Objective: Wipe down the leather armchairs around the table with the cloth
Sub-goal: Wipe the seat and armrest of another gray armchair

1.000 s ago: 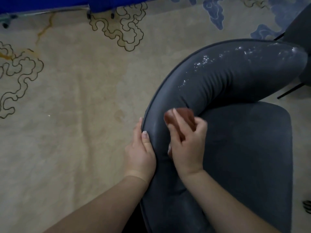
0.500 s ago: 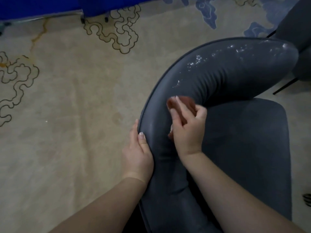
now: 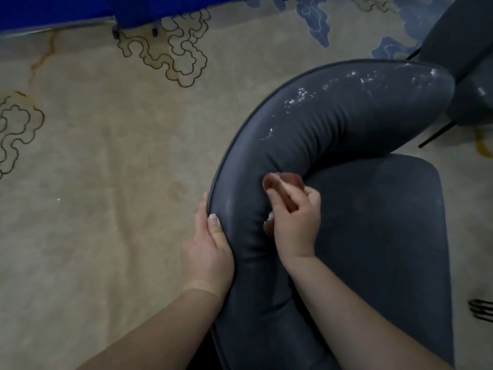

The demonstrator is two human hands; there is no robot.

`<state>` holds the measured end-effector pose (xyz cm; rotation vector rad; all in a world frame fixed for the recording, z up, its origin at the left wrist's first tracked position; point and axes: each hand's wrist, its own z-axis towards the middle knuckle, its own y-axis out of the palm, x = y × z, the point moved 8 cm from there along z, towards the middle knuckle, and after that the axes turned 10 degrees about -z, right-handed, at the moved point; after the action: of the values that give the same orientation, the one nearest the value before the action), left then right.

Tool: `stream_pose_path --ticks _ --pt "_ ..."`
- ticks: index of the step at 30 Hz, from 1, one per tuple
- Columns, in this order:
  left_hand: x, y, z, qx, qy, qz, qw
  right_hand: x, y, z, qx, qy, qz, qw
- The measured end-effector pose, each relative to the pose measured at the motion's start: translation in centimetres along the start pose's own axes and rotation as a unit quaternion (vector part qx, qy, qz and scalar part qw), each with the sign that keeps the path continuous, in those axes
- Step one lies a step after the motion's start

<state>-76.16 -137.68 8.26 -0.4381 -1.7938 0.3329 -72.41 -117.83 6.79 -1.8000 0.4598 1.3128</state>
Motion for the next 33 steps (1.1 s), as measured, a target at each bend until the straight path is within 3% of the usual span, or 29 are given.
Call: stream_pose_path --ticks 5,11,17,21,28,33 --pt "0.7 -0.3 -0.1 0.009 0.030 0.007 0.999 -0.9 0.4 4.6 0.095 0.060 0.043 0.993" --pt "0.8 -0.3 -0.1 0.014 0.022 0.007 1.000 0.9 -0.5 -0.1 0.022 0.036 0.028 0.999" --pt "0.8 -0.3 0.0 0.016 0.020 0.007 1.000 0.2 0.4 4.2 0.090 0.114 0.064 0.987" --pt "0.8 -0.3 0.0 0.006 0.016 -0.012 1.000 0.4 -0.6 2.3 0.053 0.107 0.083 0.989" --pt "1.2 0.1 0.1 -0.051 -0.004 -0.052 0.997 -3.1 -2.4 1.4 -0.005 0.042 0.038 0.998" --pt "1.6 0.7 2.6 -0.126 0.005 -0.067 0.990 -4.1 -2.2 3.1 0.007 0.063 0.027 0.998"
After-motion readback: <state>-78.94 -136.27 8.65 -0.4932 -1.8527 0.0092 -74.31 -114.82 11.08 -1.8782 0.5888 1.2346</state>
